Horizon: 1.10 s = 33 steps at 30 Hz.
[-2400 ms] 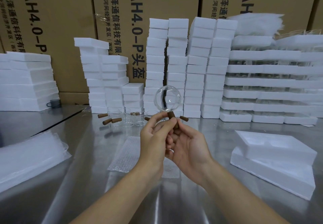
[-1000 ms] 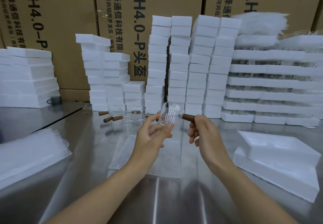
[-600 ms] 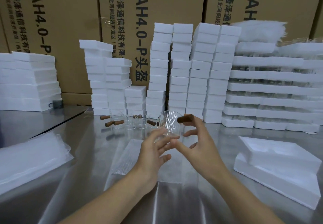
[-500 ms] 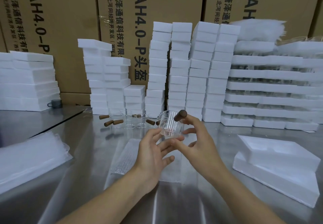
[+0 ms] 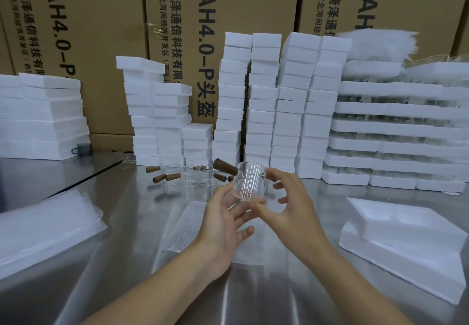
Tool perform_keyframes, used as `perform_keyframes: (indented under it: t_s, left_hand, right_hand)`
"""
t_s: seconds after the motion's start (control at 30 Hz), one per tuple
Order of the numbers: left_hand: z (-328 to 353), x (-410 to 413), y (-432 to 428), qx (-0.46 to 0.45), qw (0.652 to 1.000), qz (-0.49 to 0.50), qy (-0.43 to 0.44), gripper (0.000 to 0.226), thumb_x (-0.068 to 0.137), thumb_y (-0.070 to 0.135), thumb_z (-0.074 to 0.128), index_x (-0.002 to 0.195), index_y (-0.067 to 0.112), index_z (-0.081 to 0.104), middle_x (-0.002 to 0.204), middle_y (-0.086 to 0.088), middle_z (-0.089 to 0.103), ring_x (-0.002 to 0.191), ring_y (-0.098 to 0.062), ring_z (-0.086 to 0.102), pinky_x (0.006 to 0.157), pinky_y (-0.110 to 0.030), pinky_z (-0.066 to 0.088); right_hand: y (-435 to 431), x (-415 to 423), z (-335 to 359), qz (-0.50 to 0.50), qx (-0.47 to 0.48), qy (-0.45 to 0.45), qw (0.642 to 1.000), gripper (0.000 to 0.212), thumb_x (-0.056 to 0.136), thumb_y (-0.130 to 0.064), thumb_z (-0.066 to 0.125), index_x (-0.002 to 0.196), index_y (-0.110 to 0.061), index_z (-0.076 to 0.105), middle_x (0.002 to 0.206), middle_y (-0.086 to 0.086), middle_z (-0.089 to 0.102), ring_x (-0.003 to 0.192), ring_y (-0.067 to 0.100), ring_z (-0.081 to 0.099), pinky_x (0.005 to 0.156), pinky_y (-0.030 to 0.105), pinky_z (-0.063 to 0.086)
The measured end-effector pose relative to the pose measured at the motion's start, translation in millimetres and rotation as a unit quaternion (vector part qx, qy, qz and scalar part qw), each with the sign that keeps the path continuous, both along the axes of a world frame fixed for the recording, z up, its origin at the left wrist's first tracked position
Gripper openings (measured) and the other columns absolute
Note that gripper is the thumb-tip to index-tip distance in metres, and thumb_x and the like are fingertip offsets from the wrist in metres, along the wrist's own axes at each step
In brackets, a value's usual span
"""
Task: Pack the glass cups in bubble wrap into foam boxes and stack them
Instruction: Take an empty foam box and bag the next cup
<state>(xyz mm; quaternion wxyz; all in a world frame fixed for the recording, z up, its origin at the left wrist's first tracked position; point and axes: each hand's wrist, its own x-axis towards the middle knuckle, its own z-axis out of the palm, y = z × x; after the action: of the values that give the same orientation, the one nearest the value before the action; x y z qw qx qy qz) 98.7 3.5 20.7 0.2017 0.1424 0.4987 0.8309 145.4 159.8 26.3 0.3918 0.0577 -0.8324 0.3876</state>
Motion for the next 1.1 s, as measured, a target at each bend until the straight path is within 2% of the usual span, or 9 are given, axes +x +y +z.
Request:
perform_keyframes:
  t_s: [0.1,0.2,0.37,0.47,0.6,0.8,0.97,1.03,1.1]
  left_hand:
    - [0.5,0.8,0.3,-0.002,1.000,-0.015,-0.020,0.057,0.099,0.062,0.047,0.124,0.019,0.075,0.124,-0.008,0.079,0.098,-0.011,0.078,0.086,-0.037,0.049]
    - [1.2,3.8,0.8,-0.008,0.999,0.005,-0.034,0.056,0.102,0.061,0.048,0.130,0.018,0.070,0.122,-0.007,0.080,0.102,-0.017,0.080,0.084,-0.038,0.053]
    - [-0.5,2.2,1.9,-0.012,1.000,0.024,-0.014,0.058,0.079,0.071,0.077,0.107,0.021,0.081,0.116,-0.007,0.081,0.100,-0.018,0.080,0.080,-0.038,0.054]
    - [1.2,0.6,1.9,-0.014,1.000,0.017,-0.013,0.057,0.090,0.072,0.063,0.101,0.021,0.087,0.118,-0.009,0.081,0.097,-0.015,0.080,0.084,-0.038,0.052]
    - [1.9,2.9,1.9,-0.018,0.999,-0.004,-0.033,0.071,0.096,0.075,0.048,0.122,0.016,0.080,0.118,-0.009,0.081,0.097,-0.018,0.080,0.084,-0.039,0.054]
    - [-0.3,2.8,2.2,-0.041,0.999,0.015,-0.010,0.058,0.081,0.072,0.072,0.107,0.020,0.072,0.099,-0.005,0.081,0.092,-0.019,0.081,0.080,-0.039,0.054]
    - [-4.2,-5.6,0.3,-0.036,0.998,0.051,-0.018,0.053,0.092,0.066,0.062,0.107,0.017,0.073,0.084,-0.004,0.074,0.077,-0.016,0.076,0.077,-0.037,0.050]
    - [-5.2,-11.3,-1.4,-0.031,0.997,0.068,-0.015,0.056,0.093,0.066,0.058,0.109,0.015,0.074,0.079,-0.005,0.072,0.069,-0.015,0.071,0.074,-0.036,0.049]
    - [-6.5,-17.5,-3.2,-0.024,0.996,0.083,-0.009,0.059,0.095,0.066,0.057,0.109,0.012,0.077,0.073,-0.005,0.067,0.062,-0.014,0.065,0.070,-0.034,0.047]
  right_hand:
    - [0.8,-0.3,-2.3,0.005,-0.009,-0.002,1.000,0.057,0.085,-0.038,0.083,0.134,-0.046,0.056,0.128,-0.026,0.055,0.118,0.001,0.054,0.088,0.016,0.044]
    - [0.2,-0.2,-1.8,-0.013,0.000,0.020,1.000,0.057,0.085,-0.031,0.084,0.134,-0.044,0.057,0.127,-0.026,0.056,0.120,0.001,0.052,0.091,0.014,0.044]
    - [-3.1,-2.8,-4.3,-0.029,0.034,0.041,0.998,0.061,0.086,-0.033,0.082,0.136,-0.050,0.051,0.129,-0.030,0.052,0.128,0.003,0.049,0.099,0.022,0.045]
    - [-4.5,-4.1,-3.4,-0.016,0.018,0.021,0.999,0.066,0.083,-0.044,0.081,0.139,-0.051,0.046,0.132,-0.031,0.050,0.129,0.001,0.047,0.100,0.025,0.045]
    - [-4.3,-2.5,-4.2,-0.027,0.014,0.034,0.999,0.053,0.085,-0.042,0.081,0.132,-0.045,0.055,0.128,-0.030,0.052,0.129,0.003,0.048,0.104,0.034,0.048]
    - [-7.3,-0.6,0.6,-0.043,0.041,0.043,0.997,0.056,0.083,-0.059,0.074,0.133,-0.046,0.053,0.129,-0.030,0.051,0.131,0.002,0.045,0.103,0.027,0.045]
    - [-1.1,0.1,0.7,-0.002,0.045,-0.067,0.997,0.078,0.080,-0.066,0.073,0.148,-0.053,0.037,0.134,-0.036,0.048,0.133,-0.011,0.040,0.105,0.017,0.038]
    - [2.7,-0.5,-0.4,0.021,0.028,-0.117,0.992,0.063,0.090,-0.055,0.071,0.147,-0.049,0.044,0.123,-0.030,0.062,0.120,-0.013,0.053,0.102,0.017,0.043]
    - [4.1,-1.0,-1.0,0.031,0.017,-0.138,0.990,0.031,0.099,-0.040,0.066,0.129,-0.046,0.061,0.103,-0.021,0.073,0.103,-0.008,0.065,0.093,0.023,0.051]
